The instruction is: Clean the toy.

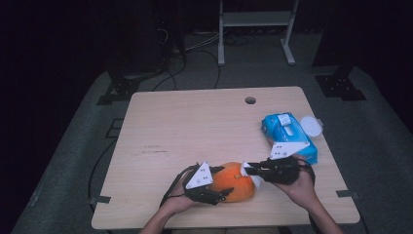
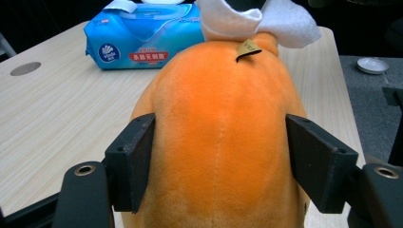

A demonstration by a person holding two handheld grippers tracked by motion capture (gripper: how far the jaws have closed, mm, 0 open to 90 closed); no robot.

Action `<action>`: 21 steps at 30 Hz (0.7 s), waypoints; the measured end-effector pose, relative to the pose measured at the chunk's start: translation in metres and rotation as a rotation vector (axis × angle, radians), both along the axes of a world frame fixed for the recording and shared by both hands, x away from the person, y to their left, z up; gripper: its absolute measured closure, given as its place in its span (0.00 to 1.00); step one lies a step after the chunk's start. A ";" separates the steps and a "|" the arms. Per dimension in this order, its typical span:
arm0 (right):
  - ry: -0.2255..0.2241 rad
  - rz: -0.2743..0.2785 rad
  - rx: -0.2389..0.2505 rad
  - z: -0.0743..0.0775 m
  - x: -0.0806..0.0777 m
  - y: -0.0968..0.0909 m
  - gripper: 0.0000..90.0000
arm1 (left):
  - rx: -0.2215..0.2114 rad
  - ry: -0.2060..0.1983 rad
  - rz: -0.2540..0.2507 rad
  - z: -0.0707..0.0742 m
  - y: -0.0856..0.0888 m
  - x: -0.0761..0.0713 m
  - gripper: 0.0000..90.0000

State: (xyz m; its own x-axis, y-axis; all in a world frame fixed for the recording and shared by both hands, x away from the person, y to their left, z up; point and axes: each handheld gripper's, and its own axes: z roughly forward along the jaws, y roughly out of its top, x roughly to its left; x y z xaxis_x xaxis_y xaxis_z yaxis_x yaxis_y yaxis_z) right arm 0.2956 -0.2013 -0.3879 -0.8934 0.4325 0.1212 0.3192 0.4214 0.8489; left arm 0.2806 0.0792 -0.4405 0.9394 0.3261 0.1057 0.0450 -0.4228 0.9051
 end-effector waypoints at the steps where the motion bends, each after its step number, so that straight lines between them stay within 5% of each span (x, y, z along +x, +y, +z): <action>1: 0.005 -0.001 0.005 -0.001 0.000 -0.001 0.90 | -0.004 0.007 0.004 0.000 0.000 0.000 0.32; 7: 0.028 -0.011 0.004 -0.005 0.000 -0.011 0.90 | -0.003 0.029 0.017 0.000 0.003 0.004 0.32; 13: -0.013 0.029 -0.003 0.004 -0.008 0.002 0.90 | -0.020 0.063 0.041 -0.002 0.004 0.007 0.32; 21: 0.027 -0.022 -0.003 -0.007 0.002 -0.016 0.90 | -0.057 0.127 0.073 -0.004 0.011 0.014 0.32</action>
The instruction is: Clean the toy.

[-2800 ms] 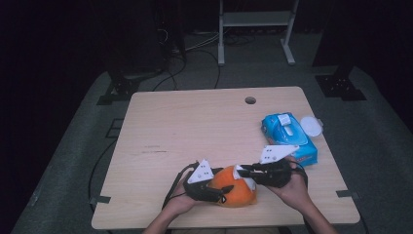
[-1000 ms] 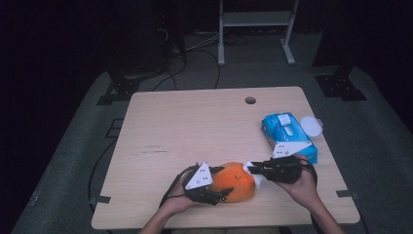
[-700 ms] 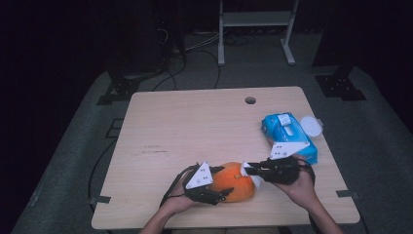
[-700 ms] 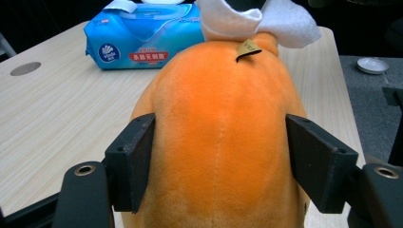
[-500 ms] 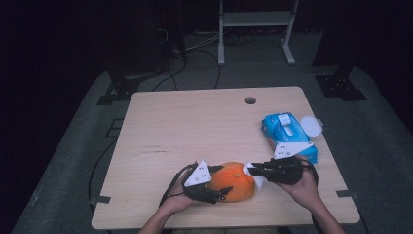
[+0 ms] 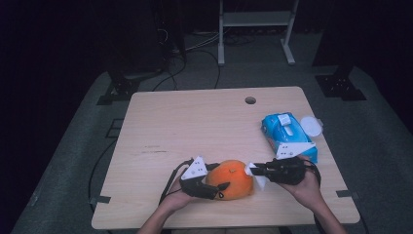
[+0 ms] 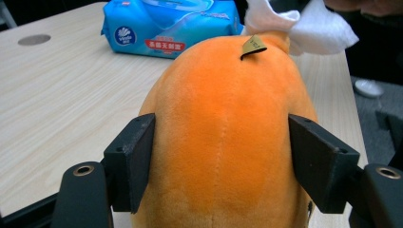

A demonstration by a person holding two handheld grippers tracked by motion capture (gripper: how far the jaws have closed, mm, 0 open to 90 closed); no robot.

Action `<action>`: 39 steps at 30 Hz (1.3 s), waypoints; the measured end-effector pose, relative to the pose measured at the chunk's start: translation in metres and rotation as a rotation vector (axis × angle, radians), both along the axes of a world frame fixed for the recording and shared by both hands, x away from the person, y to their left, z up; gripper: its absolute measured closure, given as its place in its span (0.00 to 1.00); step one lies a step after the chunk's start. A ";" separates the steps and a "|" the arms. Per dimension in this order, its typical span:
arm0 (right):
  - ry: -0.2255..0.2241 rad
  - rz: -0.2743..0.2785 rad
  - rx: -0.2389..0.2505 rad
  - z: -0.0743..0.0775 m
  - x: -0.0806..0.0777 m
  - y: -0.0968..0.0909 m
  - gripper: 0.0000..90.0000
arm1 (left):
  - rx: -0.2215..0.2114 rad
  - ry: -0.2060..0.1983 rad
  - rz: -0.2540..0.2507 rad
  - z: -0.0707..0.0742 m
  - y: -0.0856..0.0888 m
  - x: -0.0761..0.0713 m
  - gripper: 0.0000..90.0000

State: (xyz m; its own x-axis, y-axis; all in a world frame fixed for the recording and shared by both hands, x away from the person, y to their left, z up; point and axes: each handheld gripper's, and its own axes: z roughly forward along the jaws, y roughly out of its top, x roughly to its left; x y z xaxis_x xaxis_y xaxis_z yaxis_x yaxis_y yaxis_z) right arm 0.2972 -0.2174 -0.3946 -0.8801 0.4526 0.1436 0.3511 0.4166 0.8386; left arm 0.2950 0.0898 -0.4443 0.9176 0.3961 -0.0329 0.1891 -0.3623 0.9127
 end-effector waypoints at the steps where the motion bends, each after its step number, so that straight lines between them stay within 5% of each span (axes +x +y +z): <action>1: 0.004 0.001 0.004 -0.001 0.001 0.000 0.90 | 0.005 -0.002 0.000 0.000 -0.001 0.000 0.32; 7: -0.013 0.015 0.005 0.003 -0.002 0.010 0.90 | 0.020 -0.024 -0.005 0.001 -0.004 -0.003 0.31; 14: 0.020 -0.021 -0.009 -0.007 0.006 0.001 0.90 | 0.024 -0.033 -0.012 0.002 -0.006 -0.004 0.31; 23: -0.025 0.038 0.029 0.011 0.000 0.018 0.90 | 0.079 -0.127 -0.063 0.007 -0.019 -0.018 0.31; 30: -0.007 -0.005 0.005 0.003 0.004 0.008 0.90 | 0.063 -0.109 -0.060 0.007 -0.017 -0.016 0.31; 35: -0.026 0.022 0.011 0.009 -0.001 0.015 0.90 | 0.063 -0.117 -0.078 0.008 -0.020 -0.018 0.29; 39: -0.028 0.025 -0.011 0.006 0.000 0.015 0.90 | 0.032 -0.062 -0.053 0.012 -0.013 -0.012 0.20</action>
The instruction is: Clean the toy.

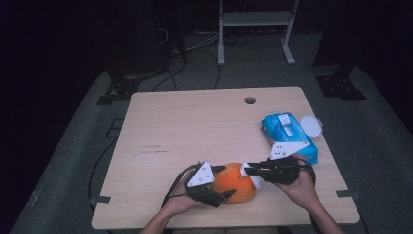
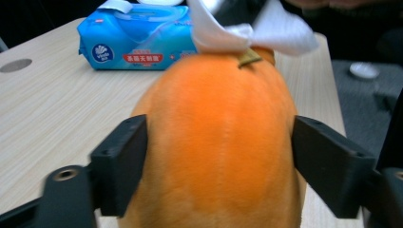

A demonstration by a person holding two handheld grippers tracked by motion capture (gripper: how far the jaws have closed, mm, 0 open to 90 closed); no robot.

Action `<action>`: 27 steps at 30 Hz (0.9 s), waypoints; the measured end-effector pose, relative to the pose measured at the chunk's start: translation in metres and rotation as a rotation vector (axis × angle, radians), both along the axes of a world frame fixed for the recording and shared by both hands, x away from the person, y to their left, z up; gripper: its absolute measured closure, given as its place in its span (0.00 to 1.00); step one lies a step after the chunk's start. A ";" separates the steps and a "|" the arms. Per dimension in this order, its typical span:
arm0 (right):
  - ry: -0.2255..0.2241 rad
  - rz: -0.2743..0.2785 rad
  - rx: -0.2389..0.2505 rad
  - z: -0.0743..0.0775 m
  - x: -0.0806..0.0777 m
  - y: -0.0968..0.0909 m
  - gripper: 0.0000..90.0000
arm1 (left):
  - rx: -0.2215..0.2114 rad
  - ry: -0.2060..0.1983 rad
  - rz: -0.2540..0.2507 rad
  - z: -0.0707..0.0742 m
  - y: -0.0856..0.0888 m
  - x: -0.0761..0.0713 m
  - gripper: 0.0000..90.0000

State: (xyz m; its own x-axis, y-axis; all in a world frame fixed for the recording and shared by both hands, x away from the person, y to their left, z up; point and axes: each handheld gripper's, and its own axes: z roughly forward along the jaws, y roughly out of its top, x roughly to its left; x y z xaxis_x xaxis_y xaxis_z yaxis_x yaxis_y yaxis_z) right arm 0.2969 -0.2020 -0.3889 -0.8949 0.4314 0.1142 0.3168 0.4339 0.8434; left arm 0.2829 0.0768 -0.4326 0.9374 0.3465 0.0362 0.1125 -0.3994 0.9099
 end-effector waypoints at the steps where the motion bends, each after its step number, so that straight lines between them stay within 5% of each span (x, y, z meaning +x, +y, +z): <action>1: 0.008 -0.005 0.002 -0.001 0.000 -0.002 0.90 | -0.002 0.021 0.021 0.000 0.002 0.003 0.16; 5: 0.034 -0.010 0.025 -0.004 0.002 -0.010 0.90 | -0.015 0.139 0.027 -0.008 0.004 0.011 0.12; 6: 0.041 -0.008 0.032 -0.004 0.003 -0.010 0.90 | -0.007 0.140 0.024 -0.010 0.002 0.010 0.13; 10: 0.032 -0.008 0.033 -0.003 0.003 -0.005 0.90 | 0.018 0.053 0.041 -0.006 0.001 0.006 0.35; 14: -0.011 -0.031 0.024 0.006 -0.001 -0.005 0.90 | 0.018 -0.128 0.069 0.005 0.003 0.000 0.40; 21: 0.049 -0.042 0.034 -0.003 0.007 -0.008 0.90 | 0.048 -0.114 0.030 0.001 0.000 -0.002 0.36; 25: 0.023 0.007 0.056 0.007 0.000 0.003 0.90 | 0.071 -0.146 -0.004 0.000 -0.007 -0.007 0.34; 27: -0.009 0.017 0.024 0.010 -0.003 0.010 0.90 | 0.076 -0.149 -0.006 0.001 -0.007 -0.008 0.32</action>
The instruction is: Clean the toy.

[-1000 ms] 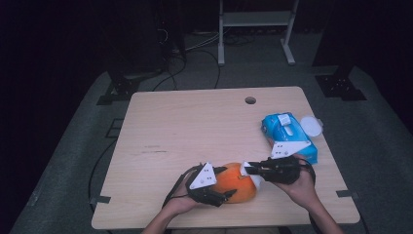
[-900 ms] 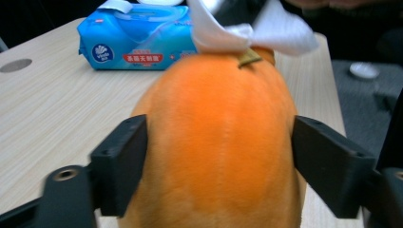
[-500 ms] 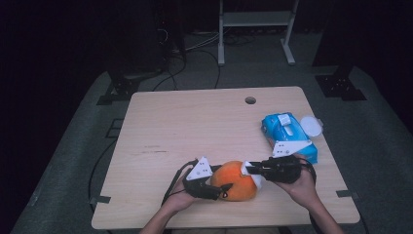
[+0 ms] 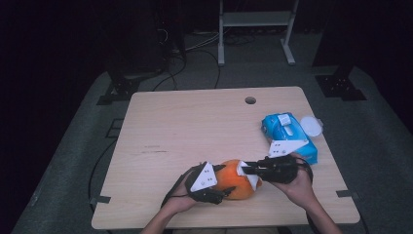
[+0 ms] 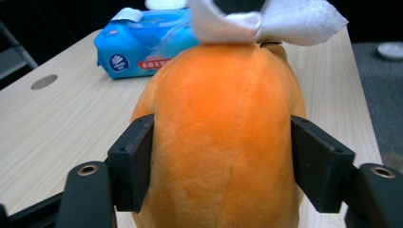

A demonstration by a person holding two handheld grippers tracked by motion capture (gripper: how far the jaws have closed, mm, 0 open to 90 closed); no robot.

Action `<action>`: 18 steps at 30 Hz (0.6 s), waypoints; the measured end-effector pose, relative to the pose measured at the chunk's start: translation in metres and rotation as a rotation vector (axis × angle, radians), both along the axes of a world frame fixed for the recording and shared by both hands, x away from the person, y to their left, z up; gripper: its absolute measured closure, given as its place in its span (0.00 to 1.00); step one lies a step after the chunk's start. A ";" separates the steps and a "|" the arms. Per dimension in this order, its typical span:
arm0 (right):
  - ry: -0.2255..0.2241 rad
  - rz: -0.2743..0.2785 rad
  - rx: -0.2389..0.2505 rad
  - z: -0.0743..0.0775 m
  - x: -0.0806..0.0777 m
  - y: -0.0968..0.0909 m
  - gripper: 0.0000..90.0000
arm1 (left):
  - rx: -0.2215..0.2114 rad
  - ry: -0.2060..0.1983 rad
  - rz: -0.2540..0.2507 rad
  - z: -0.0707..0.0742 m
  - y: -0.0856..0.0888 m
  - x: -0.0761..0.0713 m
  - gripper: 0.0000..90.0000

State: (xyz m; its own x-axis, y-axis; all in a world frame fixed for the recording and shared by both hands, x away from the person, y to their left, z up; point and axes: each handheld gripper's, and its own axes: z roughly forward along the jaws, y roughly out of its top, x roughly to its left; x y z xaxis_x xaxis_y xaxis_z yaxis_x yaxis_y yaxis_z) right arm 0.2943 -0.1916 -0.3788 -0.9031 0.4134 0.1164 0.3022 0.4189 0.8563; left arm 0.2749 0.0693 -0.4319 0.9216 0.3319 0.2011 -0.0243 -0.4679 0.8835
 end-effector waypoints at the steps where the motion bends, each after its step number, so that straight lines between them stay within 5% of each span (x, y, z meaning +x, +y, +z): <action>1: -0.007 0.001 -0.011 0.000 -0.001 0.002 0.90 | -0.007 0.018 0.002 0.000 0.002 0.002 0.30; 5: 0.021 -0.007 -0.007 -0.007 0.003 -0.005 0.90 | -0.060 0.152 0.053 -0.001 0.010 0.013 0.13; 7: 0.029 -0.014 0.000 -0.008 0.004 -0.008 0.90 | -0.088 0.208 0.061 -0.003 0.012 0.017 0.16; 11: 0.003 -0.015 -0.011 -0.003 0.000 -0.003 0.90 | -0.063 0.146 0.049 0.000 0.008 0.011 0.32; 14: -0.022 0.024 -0.004 0.004 -0.006 0.008 0.90 | -0.023 0.075 0.021 0.005 -0.001 0.000 0.35; 16: -0.041 0.038 -0.020 0.007 -0.009 0.014 0.90 | -0.015 0.066 0.011 0.007 -0.003 -0.003 0.33; 18: -0.056 0.038 -0.042 0.008 -0.010 0.014 0.90 | -0.049 0.105 0.008 0.005 0.001 0.001 0.26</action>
State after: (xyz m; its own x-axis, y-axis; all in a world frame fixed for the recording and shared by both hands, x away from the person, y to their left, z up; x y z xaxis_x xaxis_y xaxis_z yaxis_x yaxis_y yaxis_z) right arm 0.2841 -0.1775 -0.3706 -0.9228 0.3823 0.0482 0.2373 0.4653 0.8528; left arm 0.2761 0.0701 -0.4274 0.9339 0.3468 0.0867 0.0734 -0.4234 0.9030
